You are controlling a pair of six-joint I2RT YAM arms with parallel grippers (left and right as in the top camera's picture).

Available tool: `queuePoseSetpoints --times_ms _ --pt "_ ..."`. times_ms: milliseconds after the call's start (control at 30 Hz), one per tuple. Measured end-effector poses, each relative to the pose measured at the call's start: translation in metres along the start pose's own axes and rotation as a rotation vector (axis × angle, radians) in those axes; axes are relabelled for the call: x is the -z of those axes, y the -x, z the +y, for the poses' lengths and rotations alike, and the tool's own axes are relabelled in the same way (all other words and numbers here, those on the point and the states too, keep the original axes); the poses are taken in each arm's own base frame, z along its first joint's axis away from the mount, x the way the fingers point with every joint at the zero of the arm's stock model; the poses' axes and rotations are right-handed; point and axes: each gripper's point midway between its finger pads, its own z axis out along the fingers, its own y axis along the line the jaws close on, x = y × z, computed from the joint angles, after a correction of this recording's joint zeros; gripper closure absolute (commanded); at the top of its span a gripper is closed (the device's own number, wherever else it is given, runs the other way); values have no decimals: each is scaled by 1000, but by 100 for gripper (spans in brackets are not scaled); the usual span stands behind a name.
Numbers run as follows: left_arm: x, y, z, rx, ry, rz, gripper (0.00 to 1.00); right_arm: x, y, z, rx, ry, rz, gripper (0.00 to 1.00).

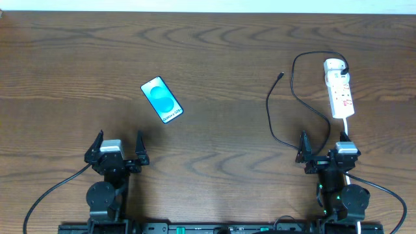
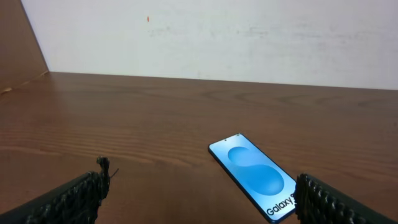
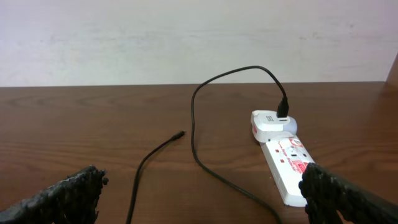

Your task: Plug charger to phone and switch on socket

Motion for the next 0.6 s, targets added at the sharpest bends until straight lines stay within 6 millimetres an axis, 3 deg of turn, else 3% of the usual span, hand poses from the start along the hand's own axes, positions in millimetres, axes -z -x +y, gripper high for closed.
queuePoseSetpoints --times_ms 167,600 --pt "-3 -11 0 -1 0 49 2 0 0 0 0 0 0 1" --pt "-3 -11 0 -1 -1 52 2 0 0 0 0 0 0 1"
